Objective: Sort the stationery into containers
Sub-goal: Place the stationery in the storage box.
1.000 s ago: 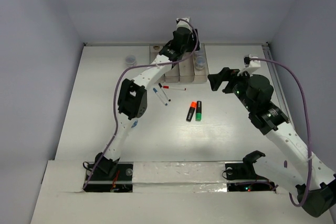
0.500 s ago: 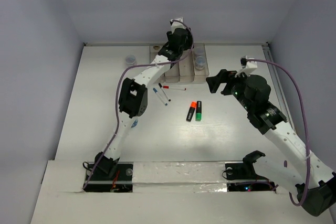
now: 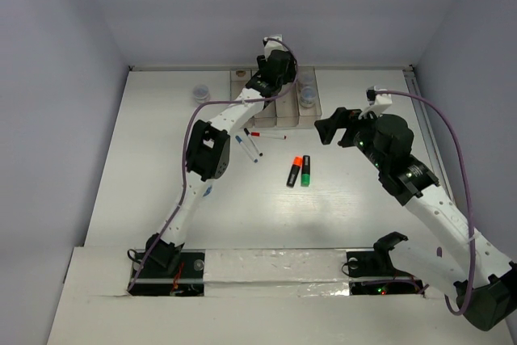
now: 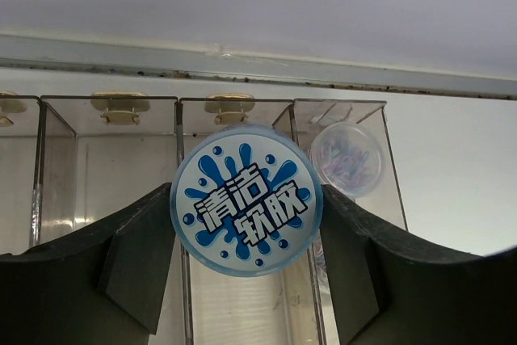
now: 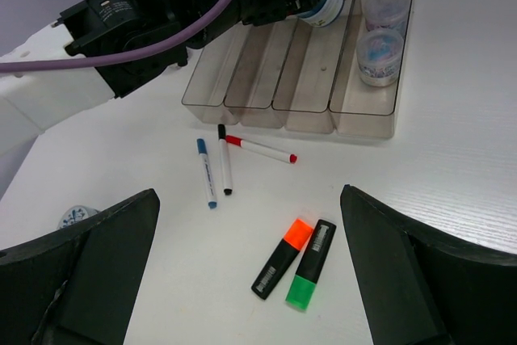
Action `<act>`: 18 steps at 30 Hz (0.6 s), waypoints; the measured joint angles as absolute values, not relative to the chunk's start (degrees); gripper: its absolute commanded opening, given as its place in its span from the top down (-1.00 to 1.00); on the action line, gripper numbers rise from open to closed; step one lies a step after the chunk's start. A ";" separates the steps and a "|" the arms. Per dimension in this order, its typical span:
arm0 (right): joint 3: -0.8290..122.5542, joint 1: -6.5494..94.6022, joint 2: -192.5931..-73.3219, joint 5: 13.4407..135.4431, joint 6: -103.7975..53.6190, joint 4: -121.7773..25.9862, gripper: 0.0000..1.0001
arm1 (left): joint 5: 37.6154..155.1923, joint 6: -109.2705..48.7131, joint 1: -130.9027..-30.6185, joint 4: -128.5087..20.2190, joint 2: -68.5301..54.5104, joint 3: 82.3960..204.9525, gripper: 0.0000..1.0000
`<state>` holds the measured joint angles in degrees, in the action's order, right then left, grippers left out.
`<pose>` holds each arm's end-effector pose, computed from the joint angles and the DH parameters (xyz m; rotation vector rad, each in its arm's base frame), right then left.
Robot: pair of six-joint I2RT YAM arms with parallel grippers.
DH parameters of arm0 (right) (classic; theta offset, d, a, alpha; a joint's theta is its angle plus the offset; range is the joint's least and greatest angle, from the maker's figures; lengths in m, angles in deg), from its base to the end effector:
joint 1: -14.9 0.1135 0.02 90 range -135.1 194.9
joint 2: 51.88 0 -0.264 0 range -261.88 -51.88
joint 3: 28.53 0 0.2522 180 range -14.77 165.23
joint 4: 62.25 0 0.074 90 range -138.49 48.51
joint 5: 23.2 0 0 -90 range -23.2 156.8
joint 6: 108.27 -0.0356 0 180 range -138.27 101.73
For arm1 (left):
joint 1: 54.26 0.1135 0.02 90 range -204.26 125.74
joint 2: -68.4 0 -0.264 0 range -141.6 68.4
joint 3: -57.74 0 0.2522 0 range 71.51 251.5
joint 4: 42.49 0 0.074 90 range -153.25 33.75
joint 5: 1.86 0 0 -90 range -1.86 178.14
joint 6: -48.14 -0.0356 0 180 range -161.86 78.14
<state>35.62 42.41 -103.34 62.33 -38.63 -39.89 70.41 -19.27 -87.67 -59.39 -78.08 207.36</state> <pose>0.1871 0.0943 0.3570 -0.0522 1.7696 0.5428 0.5041 -0.3195 0.2474 -0.0498 1.8182 -0.4164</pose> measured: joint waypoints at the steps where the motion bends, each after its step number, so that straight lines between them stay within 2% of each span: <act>1: 35.62 42.41 -103.34 62.40 -38.63 -39.87 -1.00 | 70.30 -19.31 -87.67 -59.28 -78.08 207.36 0.48; 11: 35.62 42.41 -103.45 62.75 -38.63 -39.87 -1.00 | 69.90 -19.88 -87.67 -59.10 -78.12 207.36 0.06; 14: 35.62 42.41 -103.45 62.75 -38.63 -39.87 -1.00 | 69.90 -19.90 -87.67 -59.10 -78.12 207.36 -0.17; 15: 35.62 42.41 -103.43 62.75 -38.63 -39.87 -1.00 | 69.90 -19.90 -87.67 -59.10 -78.12 207.36 -0.32; 18: 35.62 42.41 -103.43 62.75 -38.63 -39.87 -1.00 | 69.92 -19.92 -87.67 -58.75 -78.12 207.36 -0.58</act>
